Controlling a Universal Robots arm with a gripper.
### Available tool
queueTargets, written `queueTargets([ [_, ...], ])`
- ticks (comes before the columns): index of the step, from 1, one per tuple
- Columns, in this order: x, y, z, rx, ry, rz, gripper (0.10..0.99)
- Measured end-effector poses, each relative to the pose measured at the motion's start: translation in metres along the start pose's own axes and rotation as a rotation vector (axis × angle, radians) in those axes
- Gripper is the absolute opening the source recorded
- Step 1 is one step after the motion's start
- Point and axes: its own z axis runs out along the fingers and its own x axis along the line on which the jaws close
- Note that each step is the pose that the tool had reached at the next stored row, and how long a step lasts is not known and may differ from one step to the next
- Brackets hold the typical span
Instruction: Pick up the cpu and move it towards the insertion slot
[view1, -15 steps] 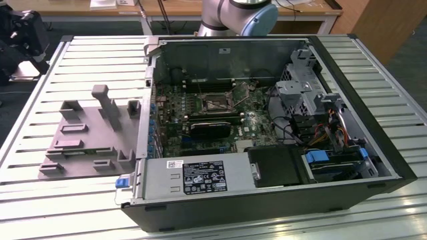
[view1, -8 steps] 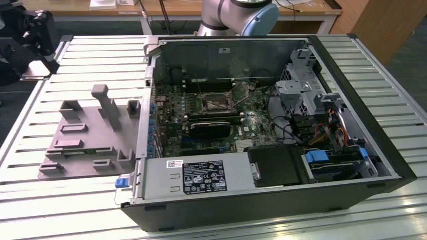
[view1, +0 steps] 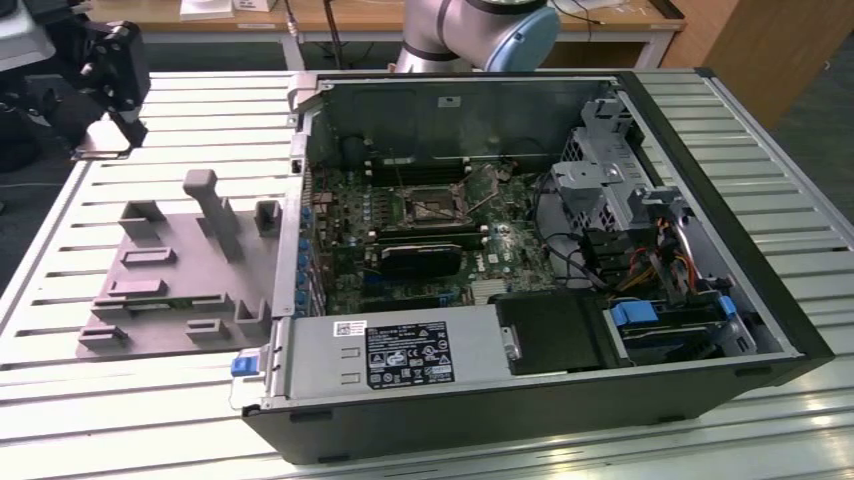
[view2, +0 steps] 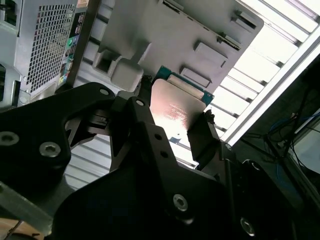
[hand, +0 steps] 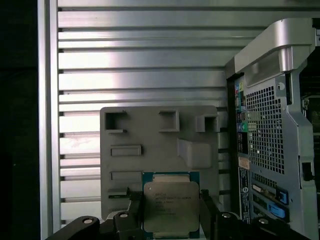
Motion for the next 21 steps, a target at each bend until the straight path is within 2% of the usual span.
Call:
queueTargets([
  [9, -0.0342, 0.0017, 0.0018, 0.0, 0.0024, 0.0, 0.537],
  [21, -0.0869, 0.0043, 0.0043, 0.0, 0.0072, 0.0, 0.537],
])
